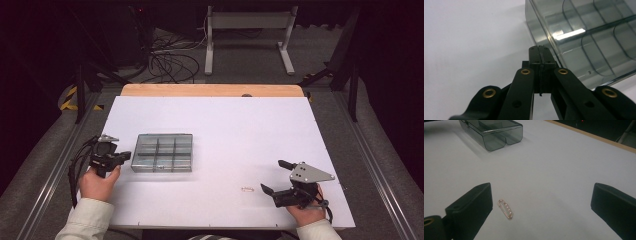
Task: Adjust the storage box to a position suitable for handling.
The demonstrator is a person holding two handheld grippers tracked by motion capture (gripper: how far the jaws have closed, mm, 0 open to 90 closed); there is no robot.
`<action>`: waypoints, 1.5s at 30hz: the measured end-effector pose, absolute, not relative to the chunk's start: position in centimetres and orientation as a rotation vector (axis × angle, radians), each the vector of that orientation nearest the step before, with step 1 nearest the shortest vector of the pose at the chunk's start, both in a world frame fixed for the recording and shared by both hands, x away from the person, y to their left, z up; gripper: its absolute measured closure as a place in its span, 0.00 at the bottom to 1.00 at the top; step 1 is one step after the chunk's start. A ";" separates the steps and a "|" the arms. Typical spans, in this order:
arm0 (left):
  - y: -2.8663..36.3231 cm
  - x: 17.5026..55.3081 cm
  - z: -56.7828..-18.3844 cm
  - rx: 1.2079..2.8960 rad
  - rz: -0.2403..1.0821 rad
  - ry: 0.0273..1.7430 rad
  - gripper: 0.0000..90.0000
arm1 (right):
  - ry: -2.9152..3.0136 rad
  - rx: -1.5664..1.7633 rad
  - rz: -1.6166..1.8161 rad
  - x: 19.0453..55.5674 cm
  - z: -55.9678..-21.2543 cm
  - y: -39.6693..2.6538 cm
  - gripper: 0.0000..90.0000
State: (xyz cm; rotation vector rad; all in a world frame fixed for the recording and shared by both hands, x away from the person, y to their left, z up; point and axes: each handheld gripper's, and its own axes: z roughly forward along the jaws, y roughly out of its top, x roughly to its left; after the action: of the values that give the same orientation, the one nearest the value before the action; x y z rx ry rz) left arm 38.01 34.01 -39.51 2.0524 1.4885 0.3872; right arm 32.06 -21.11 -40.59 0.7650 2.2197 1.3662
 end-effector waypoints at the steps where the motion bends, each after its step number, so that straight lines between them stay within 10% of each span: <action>1: 34.0 38.1 -39.6 2.056 0.371 1.494 1.00 | 2.220 0.764 1.365 32.0 -40.6 -21.1 0.05; 45: 27.1 40.7 -40.3 2.199 0.250 1.275 1.00 | 2.240 0.780 1.357 31.9 -41.0 -21.3 0.04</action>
State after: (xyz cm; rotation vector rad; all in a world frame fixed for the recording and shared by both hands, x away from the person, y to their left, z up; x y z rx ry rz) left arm 40.72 27.08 -40.32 2.1992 1.2749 0.2496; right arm 31.88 -21.30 -41.04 0.7804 2.2396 1.3570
